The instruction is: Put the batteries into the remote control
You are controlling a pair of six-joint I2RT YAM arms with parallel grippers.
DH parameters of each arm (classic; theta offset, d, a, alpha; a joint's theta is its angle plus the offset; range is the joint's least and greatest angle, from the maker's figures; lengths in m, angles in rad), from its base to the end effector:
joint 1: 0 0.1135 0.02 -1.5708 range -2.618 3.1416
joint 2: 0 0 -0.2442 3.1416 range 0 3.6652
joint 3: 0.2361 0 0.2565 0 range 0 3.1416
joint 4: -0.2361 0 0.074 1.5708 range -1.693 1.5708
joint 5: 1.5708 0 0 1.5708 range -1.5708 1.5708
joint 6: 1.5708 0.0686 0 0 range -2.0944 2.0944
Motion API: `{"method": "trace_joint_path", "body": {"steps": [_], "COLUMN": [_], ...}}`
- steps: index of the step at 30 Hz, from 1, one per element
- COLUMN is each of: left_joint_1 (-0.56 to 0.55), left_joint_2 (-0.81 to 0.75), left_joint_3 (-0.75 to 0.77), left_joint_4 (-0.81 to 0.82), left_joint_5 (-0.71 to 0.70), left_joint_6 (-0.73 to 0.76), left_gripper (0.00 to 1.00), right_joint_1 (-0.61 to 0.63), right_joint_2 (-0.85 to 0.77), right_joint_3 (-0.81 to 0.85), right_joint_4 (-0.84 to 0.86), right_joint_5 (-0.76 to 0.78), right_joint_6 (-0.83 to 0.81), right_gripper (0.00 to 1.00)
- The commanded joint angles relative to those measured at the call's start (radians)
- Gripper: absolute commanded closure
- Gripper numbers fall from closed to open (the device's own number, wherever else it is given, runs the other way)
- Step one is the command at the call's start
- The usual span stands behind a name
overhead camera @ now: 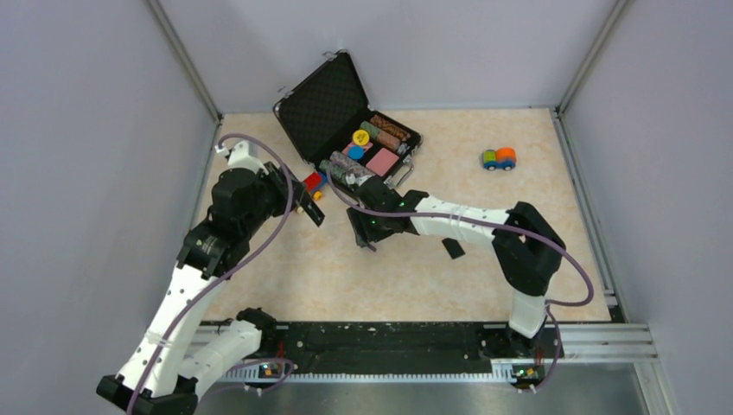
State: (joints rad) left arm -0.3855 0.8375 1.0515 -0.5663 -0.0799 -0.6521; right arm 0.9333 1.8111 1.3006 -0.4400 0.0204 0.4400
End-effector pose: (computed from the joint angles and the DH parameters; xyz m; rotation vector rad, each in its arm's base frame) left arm 0.2070 -0.0781 0.3574 -0.3164 1.9459 -0.6135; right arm 0.2439 0.3270 0.1652 -0.6273 2.5265 0.5084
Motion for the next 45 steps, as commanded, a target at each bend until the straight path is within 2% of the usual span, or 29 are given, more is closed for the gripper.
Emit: {"method": "trace_joint_path", "body": {"steps": [1,5,14,21,25,27,30,32,38,45], "left_joint_1": [0.006,0.005,0.006,0.005,0.006,0.005,0.005,0.006,0.006,0.005], "left_joint_2": [-0.028,-0.034,-0.097,-0.088,-0.086,-0.084,-0.078,-0.067,-0.051,-0.055], "left_joint_3": [0.099,0.163,0.116,0.123,0.115,0.108,0.094,0.091,0.082,0.055], "left_joint_4": [-0.04,-0.078,-0.033,-0.041,-0.038,-0.034,-0.011,-0.002,0.02,0.044], "left_joint_5": [-0.07,-0.128,-0.196,-0.195,-0.184,-0.176,-0.149,-0.133,-0.098,-0.073], "left_joint_6": [0.032,0.037,-0.056,-0.047,-0.051,-0.057,-0.062,-0.069,-0.09,-0.114], "left_gripper": [1.0,1.0,1.0,1.0,1.0,1.0,1.0,1.0,1.0,1.0], "right_joint_1": [0.002,0.002,0.001,0.002,0.001,0.001,-0.002,-0.01,-0.019,-0.09], "right_joint_2": [0.06,0.097,0.152,0.189,0.154,0.116,0.05,-0.001,-0.187,-0.273], "right_joint_3": [0.074,0.083,0.072,0.081,0.059,0.043,0.017,-0.013,-0.203,-0.385], "right_joint_4": [-0.019,-0.022,-0.02,-0.035,-0.047,-0.066,-0.122,-0.164,-0.147,-0.184], "right_joint_5": [0.031,0.026,0.028,0.051,0.106,0.161,0.265,0.317,0.422,0.348], "right_joint_6": [-0.129,-0.146,-0.151,-0.13,-0.067,0.006,0.181,0.322,0.699,1.042], "right_gripper": [0.47,0.56,0.6,0.77,0.87,0.95,1.0,1.0,1.0,1.0]}}
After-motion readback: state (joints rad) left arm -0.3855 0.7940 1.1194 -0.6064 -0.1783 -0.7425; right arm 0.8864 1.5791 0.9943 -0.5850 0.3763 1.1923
